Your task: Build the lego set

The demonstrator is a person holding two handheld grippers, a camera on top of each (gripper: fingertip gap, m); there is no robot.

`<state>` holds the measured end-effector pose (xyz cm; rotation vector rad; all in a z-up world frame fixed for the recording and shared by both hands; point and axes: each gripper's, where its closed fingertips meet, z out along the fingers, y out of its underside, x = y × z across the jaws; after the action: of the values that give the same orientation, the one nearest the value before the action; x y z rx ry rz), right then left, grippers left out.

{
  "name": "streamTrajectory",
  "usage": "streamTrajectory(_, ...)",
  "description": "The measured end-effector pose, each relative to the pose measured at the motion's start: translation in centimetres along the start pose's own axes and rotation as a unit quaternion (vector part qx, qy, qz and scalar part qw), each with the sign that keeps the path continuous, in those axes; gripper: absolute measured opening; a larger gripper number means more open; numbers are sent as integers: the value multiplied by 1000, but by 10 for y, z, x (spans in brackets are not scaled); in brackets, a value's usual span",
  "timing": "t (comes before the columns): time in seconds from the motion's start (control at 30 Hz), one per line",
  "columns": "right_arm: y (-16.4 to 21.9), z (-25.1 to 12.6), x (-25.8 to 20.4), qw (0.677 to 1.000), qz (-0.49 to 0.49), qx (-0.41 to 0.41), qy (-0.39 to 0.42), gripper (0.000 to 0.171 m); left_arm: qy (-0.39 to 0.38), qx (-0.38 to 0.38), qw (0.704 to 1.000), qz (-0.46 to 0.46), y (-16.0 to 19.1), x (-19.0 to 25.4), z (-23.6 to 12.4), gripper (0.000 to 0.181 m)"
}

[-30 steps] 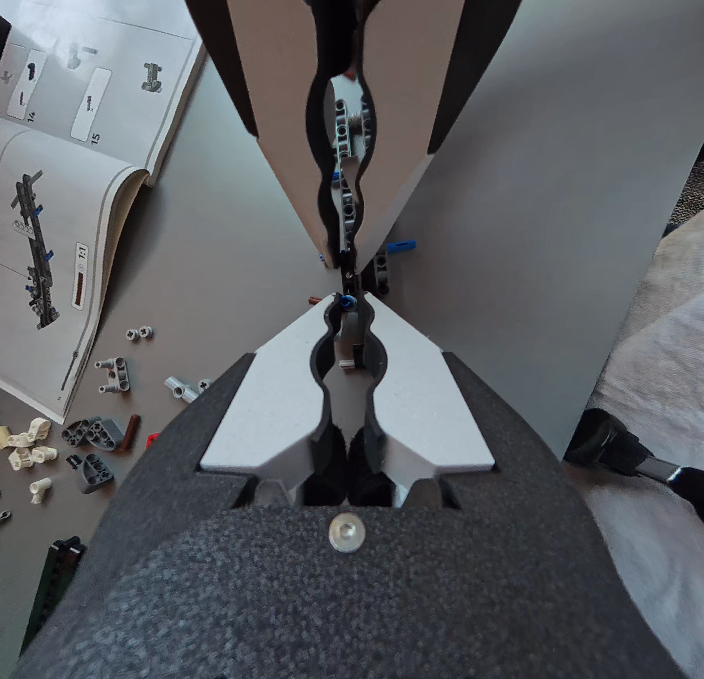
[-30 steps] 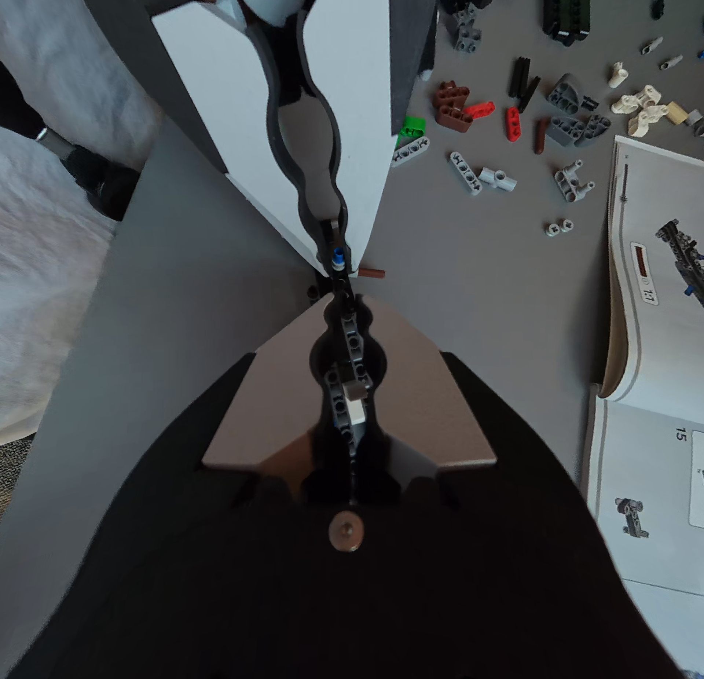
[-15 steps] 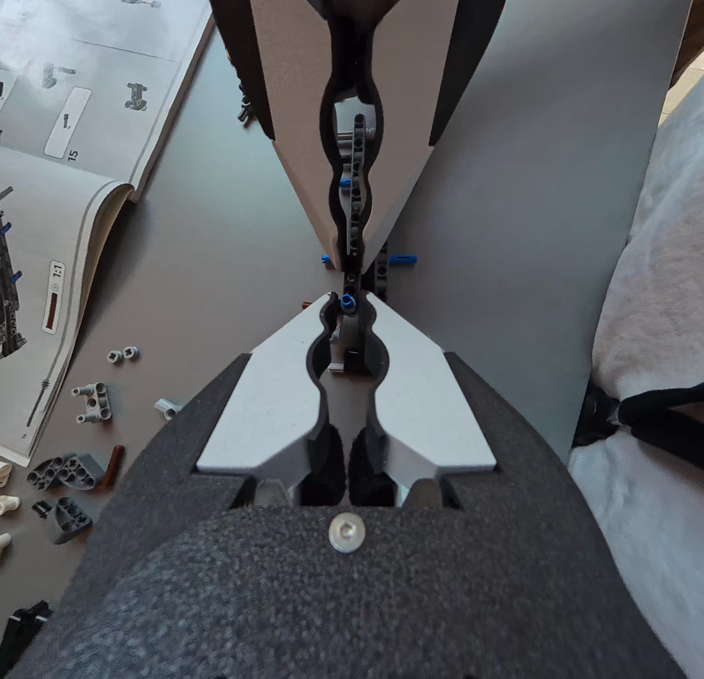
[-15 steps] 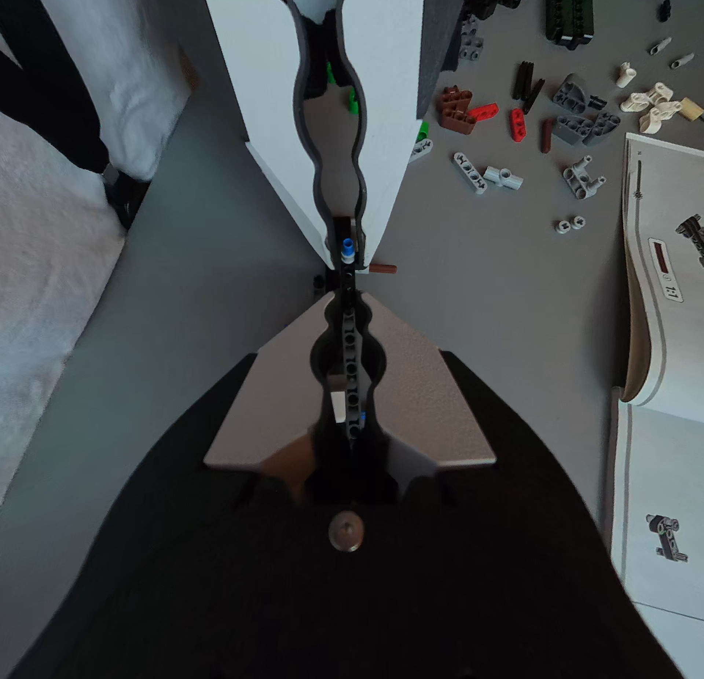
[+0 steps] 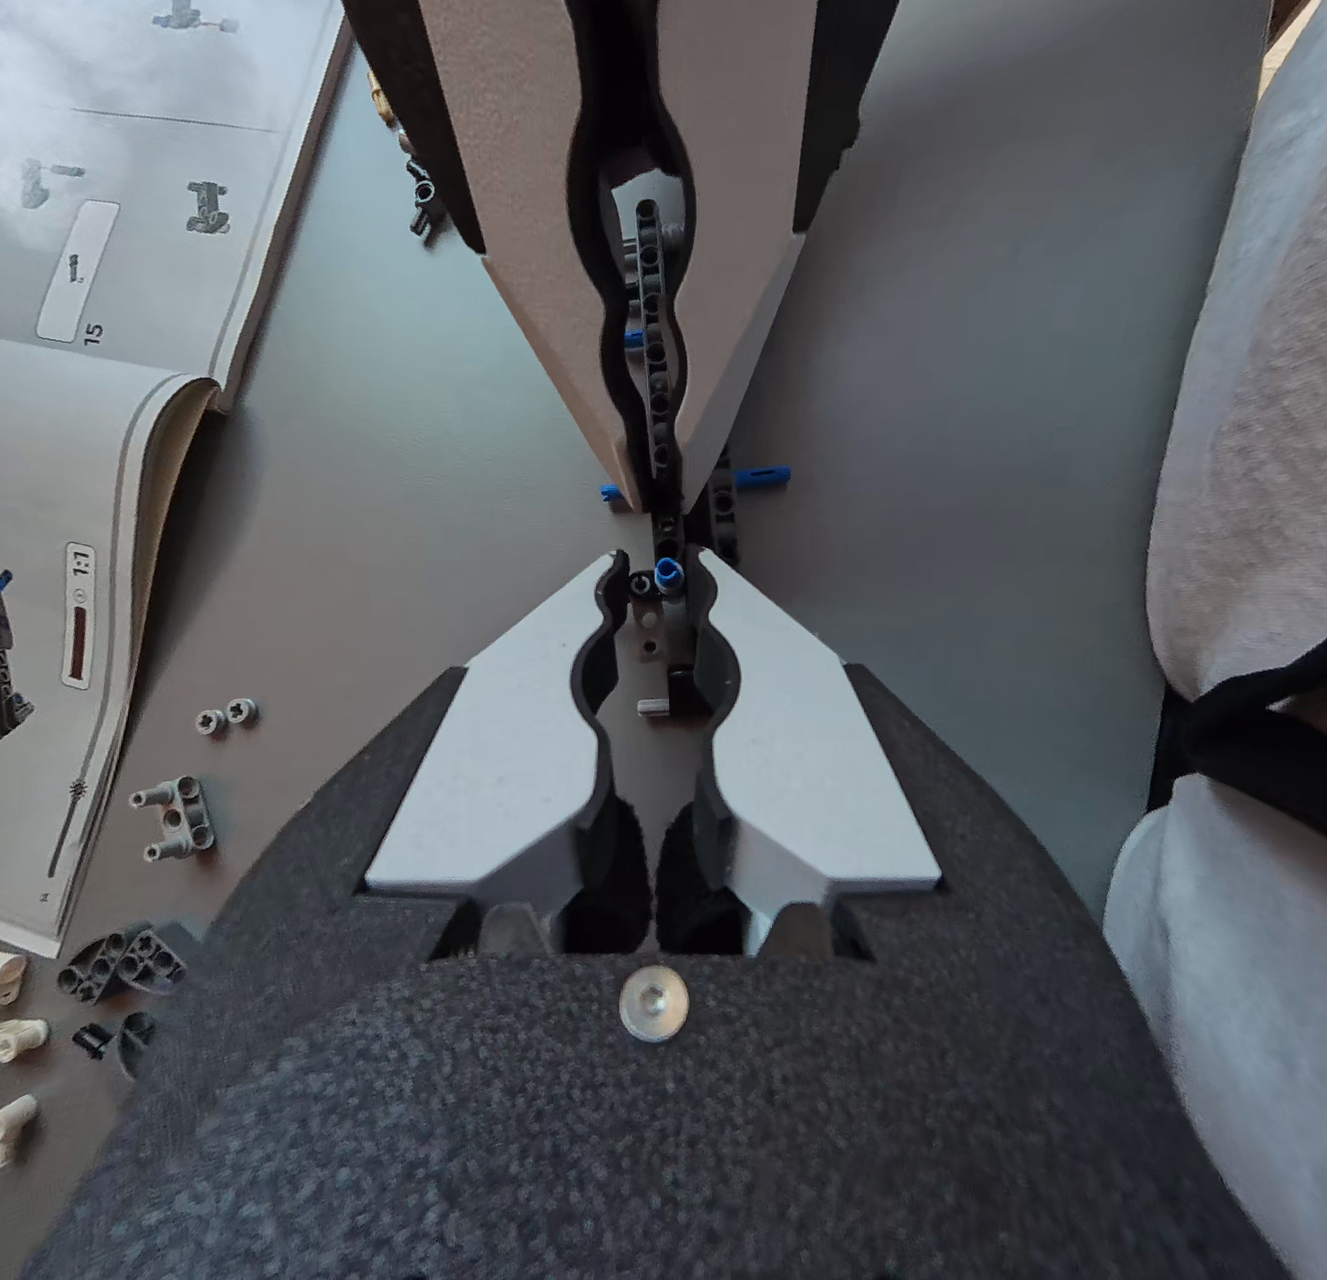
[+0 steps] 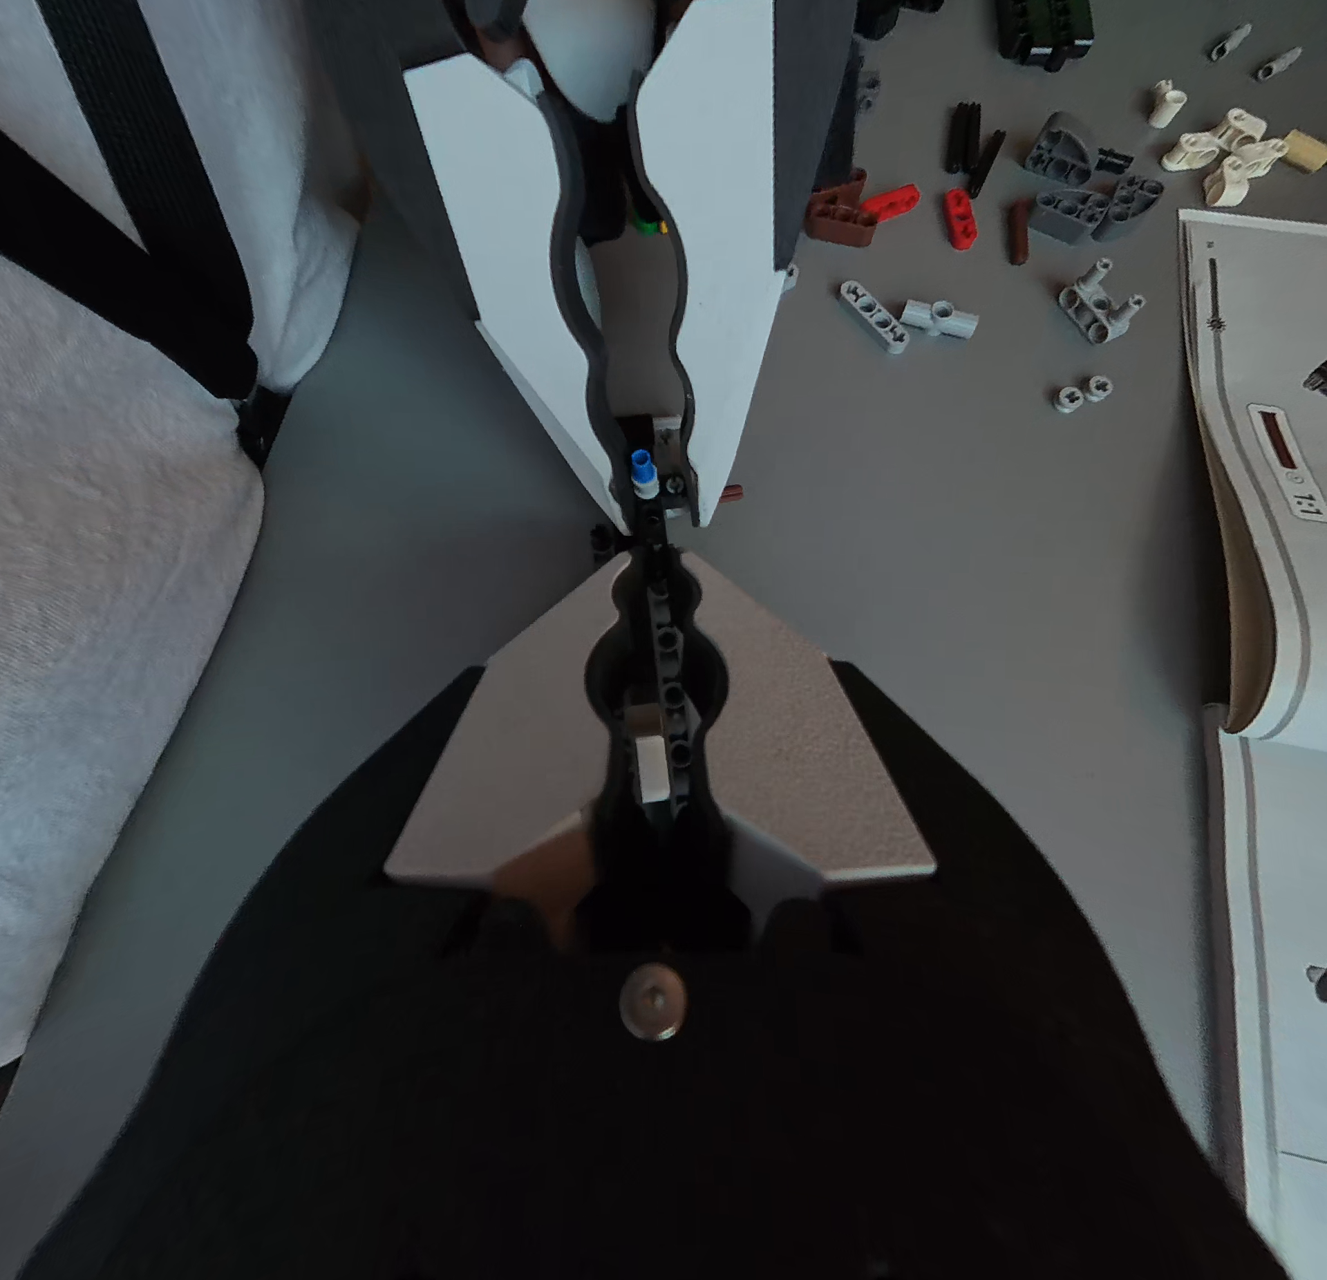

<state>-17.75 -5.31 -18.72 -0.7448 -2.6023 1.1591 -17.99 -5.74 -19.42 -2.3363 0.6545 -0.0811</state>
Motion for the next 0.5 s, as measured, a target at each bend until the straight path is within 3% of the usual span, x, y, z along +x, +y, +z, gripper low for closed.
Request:
streamTrajectory(0.23, -2, -8, -1, 1000, 25, -13, 2, 15, 2, -27, 1000, -5, 1, 0, 1, 13)
streamTrajectory(0.37, -1, -8, 0, 1000, -4, -20, 17, 2, 6, -38, 999, -4, 2, 0, 1, 13)
streamTrajectory(0.5, -8, -8, 1, 1000, 3, -5, 15, 8, 8, -45, 999, 2, 2, 0, 1, 13)
